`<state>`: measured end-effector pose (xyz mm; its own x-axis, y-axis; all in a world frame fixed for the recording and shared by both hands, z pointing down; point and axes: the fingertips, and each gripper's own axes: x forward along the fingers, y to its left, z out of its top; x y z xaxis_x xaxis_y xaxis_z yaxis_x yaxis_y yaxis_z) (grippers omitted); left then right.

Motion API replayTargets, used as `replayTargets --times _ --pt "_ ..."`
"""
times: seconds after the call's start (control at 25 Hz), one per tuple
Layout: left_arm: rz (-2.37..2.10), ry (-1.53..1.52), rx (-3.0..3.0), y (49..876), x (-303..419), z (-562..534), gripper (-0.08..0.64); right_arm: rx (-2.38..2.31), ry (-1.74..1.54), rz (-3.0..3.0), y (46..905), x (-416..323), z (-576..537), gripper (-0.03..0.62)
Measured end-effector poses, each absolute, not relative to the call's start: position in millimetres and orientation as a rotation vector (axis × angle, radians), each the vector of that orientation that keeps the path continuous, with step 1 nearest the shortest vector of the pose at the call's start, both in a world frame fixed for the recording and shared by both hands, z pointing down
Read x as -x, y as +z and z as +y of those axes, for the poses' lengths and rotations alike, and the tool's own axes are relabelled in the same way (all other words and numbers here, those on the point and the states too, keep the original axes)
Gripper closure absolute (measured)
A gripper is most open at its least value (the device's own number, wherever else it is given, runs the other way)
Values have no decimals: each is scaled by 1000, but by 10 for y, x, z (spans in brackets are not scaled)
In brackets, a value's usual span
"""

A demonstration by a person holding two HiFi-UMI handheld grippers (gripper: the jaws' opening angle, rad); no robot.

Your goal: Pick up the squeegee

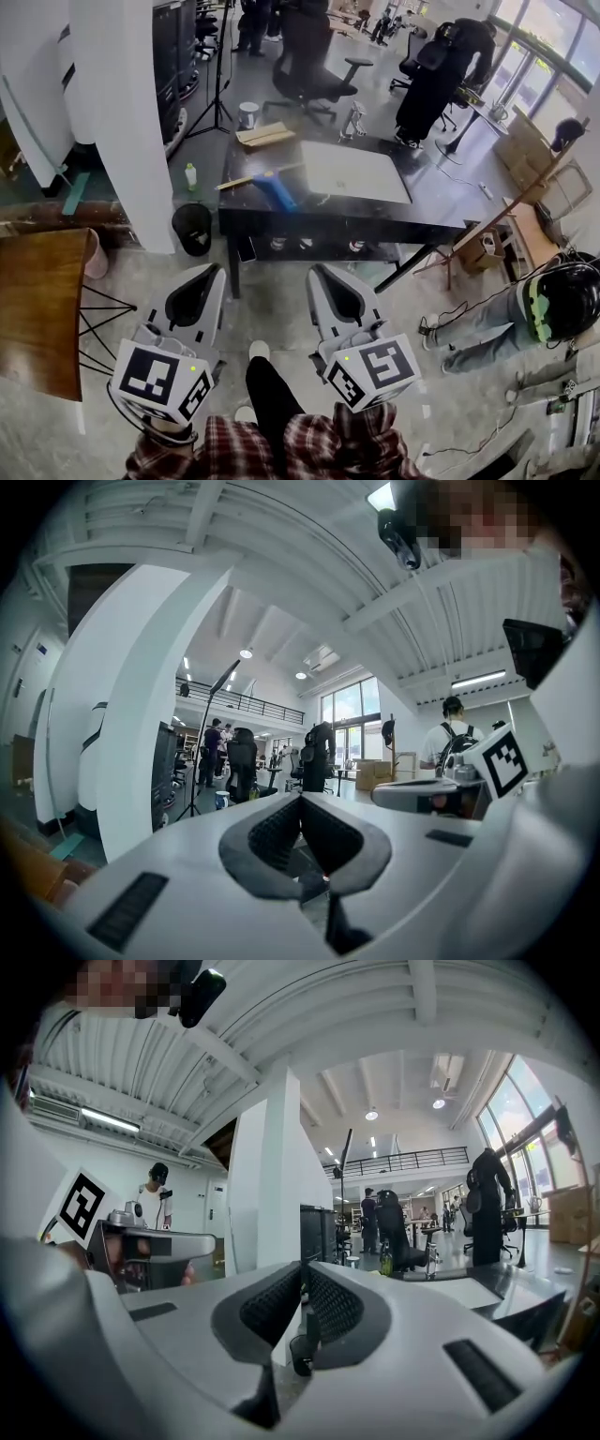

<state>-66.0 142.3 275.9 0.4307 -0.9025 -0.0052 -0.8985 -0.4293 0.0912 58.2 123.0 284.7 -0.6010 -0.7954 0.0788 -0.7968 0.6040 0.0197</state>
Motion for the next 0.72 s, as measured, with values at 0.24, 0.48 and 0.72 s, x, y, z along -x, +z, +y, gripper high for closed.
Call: replayTargets --times 0.24,0.48,0.72 --pt "-1659 -100 -2589 2643 695 396 551 -1333 -2 -2753 2737 -510 216 578" --pt "-1693 -110 -2589 2480 631 -492 551 -1264 -26 -2777 2591 -464 -715 578" --pt "-1713 -65 -2549 2598 646 -1024 551 -1220 31 -2784 2723 -444 -1289 578"
